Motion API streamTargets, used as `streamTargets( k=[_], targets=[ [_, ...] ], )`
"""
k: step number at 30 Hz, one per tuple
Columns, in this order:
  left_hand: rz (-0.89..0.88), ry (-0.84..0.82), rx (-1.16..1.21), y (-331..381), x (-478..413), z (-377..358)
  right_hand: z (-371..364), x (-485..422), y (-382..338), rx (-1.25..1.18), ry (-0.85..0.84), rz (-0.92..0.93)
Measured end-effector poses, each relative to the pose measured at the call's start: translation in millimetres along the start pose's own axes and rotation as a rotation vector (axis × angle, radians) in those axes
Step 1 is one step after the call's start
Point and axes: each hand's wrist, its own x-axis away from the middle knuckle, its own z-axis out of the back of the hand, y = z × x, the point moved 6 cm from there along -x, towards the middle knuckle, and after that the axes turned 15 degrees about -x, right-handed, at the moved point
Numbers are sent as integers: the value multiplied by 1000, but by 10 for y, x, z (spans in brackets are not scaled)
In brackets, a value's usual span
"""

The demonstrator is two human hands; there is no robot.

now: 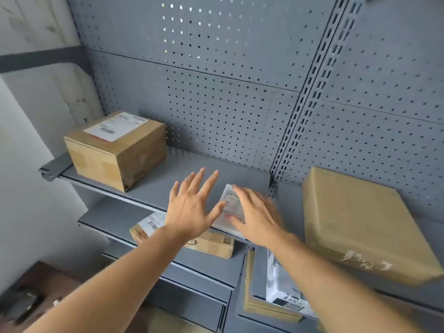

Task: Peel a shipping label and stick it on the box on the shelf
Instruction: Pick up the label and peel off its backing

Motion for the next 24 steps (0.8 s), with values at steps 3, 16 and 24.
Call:
streamTargets(
  k=[3, 16, 24],
  targets=[
    [-9, -22, -9, 54, 2, -127, -91, 10, 41, 60, -31, 27],
    [-6, 6, 9, 26, 72, -193, -208, 76, 59, 74, -9, 166],
    [-23, 26, -13, -26, 90, -65, -85, 72, -38, 36, 139, 186]
  ],
)
